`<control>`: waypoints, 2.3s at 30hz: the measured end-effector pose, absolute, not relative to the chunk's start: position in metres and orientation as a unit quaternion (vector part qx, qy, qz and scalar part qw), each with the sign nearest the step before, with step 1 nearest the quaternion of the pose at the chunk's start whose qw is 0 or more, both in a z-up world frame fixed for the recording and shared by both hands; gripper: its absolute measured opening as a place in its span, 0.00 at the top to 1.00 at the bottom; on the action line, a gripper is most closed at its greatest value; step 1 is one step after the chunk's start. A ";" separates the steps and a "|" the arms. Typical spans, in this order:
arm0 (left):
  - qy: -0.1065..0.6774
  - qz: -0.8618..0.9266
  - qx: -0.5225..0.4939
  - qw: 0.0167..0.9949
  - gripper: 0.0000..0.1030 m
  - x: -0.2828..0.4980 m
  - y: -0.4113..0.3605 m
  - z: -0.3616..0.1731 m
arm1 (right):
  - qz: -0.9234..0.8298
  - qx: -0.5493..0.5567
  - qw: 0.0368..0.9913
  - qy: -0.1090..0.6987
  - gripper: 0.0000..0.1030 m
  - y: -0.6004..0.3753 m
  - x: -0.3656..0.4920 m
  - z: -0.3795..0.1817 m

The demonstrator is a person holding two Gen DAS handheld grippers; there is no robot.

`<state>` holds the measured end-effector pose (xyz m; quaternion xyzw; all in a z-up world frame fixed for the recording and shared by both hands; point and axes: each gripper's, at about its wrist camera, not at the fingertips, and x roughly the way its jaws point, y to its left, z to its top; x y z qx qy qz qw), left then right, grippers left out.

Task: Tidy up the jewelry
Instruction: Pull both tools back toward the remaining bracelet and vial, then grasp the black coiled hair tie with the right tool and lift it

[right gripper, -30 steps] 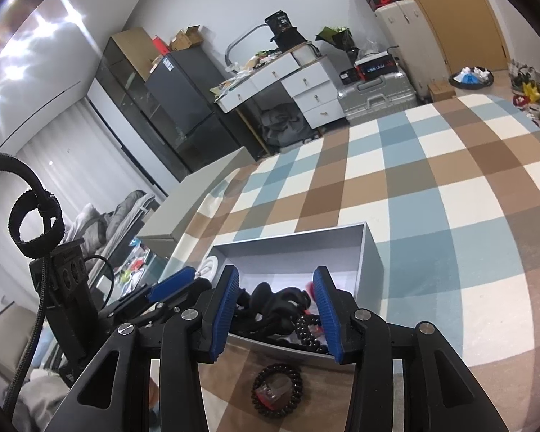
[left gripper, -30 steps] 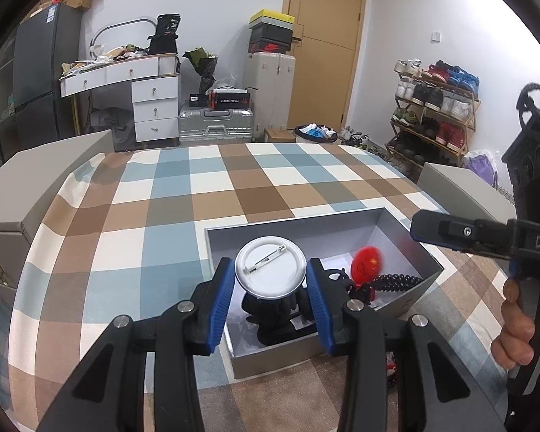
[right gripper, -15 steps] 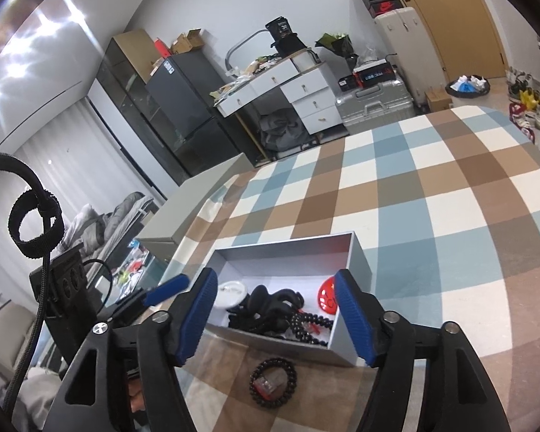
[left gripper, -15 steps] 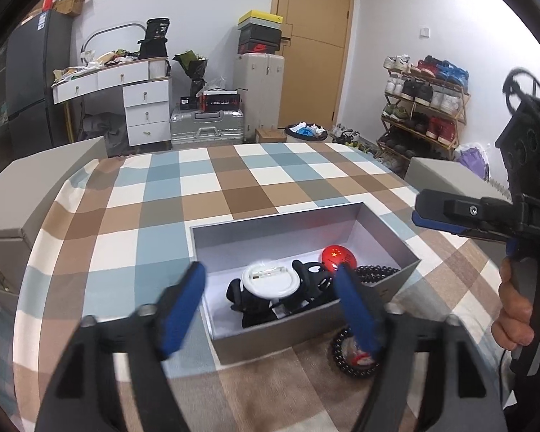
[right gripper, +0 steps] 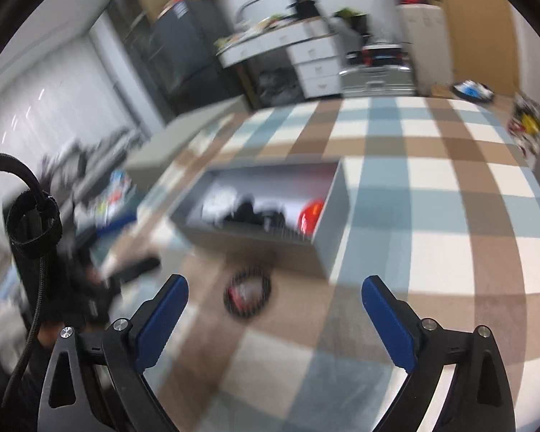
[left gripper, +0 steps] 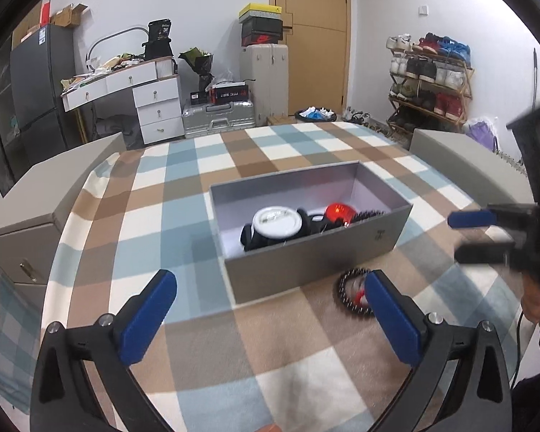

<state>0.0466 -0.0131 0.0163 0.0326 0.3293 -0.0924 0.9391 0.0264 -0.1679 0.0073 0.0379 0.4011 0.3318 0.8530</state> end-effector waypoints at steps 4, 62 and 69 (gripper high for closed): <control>0.345 -0.093 0.024 0.934 0.01 0.049 -0.010 0.010 | 0.339 0.014 0.846 0.411 0.05 -0.161 0.020 0.003; 0.419 -0.064 0.016 0.906 0.01 0.050 0.030 -0.022 | 0.289 -0.126 0.847 0.428 0.48 -0.068 0.024 -0.029; 0.418 -0.066 0.019 0.906 0.01 0.051 0.029 -0.021 | 0.300 -0.148 0.846 0.416 0.67 -0.066 0.017 -0.027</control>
